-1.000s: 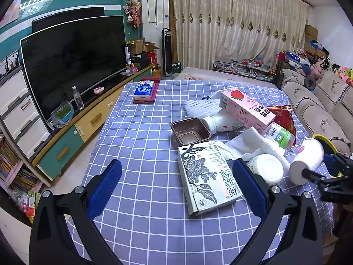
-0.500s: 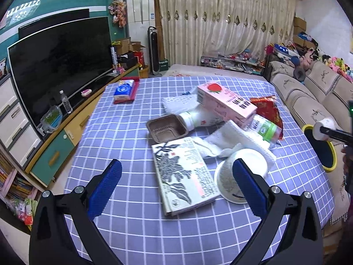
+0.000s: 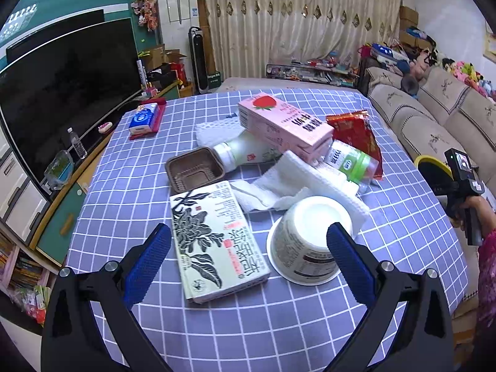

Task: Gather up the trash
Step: 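Drop the paper cup into the yellow bin while the left gripper grasps the bowl cup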

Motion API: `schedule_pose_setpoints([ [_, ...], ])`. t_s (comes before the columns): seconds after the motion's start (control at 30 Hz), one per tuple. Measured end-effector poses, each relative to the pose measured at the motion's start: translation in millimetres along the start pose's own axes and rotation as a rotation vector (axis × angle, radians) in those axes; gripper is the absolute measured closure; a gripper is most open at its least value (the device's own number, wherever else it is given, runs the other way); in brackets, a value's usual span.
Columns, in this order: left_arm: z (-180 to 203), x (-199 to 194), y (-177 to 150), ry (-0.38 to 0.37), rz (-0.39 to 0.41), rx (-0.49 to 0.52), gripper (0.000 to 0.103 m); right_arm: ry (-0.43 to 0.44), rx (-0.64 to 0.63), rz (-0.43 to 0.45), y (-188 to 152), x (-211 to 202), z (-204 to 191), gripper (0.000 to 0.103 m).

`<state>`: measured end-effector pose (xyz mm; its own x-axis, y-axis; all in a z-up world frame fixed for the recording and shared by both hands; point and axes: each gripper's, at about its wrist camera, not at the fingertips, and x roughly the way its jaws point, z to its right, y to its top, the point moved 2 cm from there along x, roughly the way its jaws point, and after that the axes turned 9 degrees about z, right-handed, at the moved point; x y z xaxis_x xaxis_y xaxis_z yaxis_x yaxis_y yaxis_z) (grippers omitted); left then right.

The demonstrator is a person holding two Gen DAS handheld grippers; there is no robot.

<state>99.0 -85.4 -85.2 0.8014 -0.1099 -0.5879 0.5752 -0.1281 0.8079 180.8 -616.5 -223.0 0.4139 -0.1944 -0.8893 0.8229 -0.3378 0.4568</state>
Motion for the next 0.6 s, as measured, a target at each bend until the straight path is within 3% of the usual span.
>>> schedule_pose_setpoints([
  [0.23,10,7,-2,-0.023,-0.014,0.011,0.004,0.018,0.010,0.036,2,-10,10,0.017],
  [0.6,47,30,-5,-0.163,-0.001,0.127,0.004,0.081,0.003,0.177,-19,-76,-1,0.016],
])
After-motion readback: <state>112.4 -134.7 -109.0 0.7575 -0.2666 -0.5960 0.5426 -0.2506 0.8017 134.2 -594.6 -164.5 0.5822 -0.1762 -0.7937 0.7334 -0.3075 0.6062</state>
